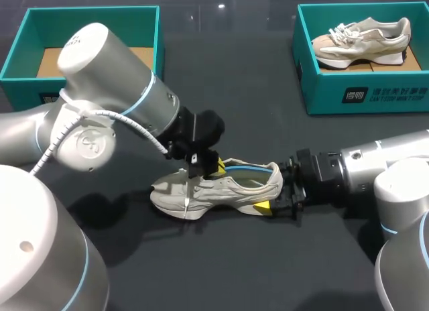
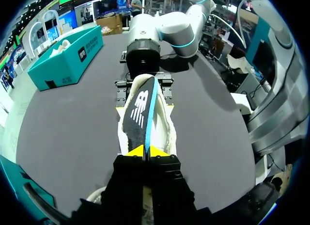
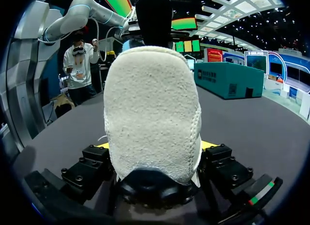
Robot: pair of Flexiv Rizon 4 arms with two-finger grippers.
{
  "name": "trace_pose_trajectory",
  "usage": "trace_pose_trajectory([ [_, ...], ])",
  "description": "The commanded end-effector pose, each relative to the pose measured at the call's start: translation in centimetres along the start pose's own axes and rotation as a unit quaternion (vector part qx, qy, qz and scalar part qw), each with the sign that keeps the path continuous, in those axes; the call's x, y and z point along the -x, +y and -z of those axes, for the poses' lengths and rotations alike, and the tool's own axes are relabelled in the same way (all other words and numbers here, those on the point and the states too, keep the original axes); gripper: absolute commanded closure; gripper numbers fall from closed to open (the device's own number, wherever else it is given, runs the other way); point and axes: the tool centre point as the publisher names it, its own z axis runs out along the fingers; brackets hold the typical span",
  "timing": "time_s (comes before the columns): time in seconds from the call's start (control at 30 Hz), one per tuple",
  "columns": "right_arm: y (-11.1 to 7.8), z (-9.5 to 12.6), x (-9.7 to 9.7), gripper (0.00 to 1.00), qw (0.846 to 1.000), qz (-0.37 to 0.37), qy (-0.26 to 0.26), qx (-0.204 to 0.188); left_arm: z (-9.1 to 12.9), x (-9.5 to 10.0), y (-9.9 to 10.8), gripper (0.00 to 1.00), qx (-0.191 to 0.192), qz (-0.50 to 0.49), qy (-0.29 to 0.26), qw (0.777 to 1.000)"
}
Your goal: Take the shoe out of the shoebox, open the shoe tongue, remove and reinsert the insole, then place the shoe into the shoebox
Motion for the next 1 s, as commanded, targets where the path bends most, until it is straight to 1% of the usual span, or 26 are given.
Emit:
trace_pose_trajectory([
  [0.03,-0.21,-0.59,0.03,1.0,1.0,-0.001,0.001,-0.003,0.22,-0.1,0.04,1.0,-0.01,0.005,-0.004,1.0],
  [0.2,-0.21,-0.59,0.03,1.0,1.0,-0.001,0.001,-0.003,0.22,0.0,-0.15,1.0,-0.013,0.005,-0.005,1.0],
  [0.27,-0.21,-0.59,0.03,1.0,1.0,-0.001,0.001,-0.003,0.27,0.0,-0.2,1.0,-0.021,0.008,-0.01,1.0],
  [0.57,-0.21,-0.59,0.03,1.0,1.0,-0.001,0.001,-0.003,0.44,0.28,0.27,1.0,-0.026,0.016,-0.008,1.0],
  [0.8,-0.21,-0.59,0.03,1.0,1.0,-0.001,0.001,-0.003,0.68,0.44,0.52,1.0,-0.042,0.026,-0.008,0.999],
  [0.93,-0.21,-0.59,0.03,1.0,1.0,-0.001,0.001,-0.003,0.66,0.47,0.51,1.0,-0.043,0.027,-0.009,0.999],
  [1.0,-0.21,-0.59,0.03,1.0,1.0,-0.001,0.001,-0.003,0.49,0.41,0.22,1.0,-0.035,0.023,-0.01,0.999],
])
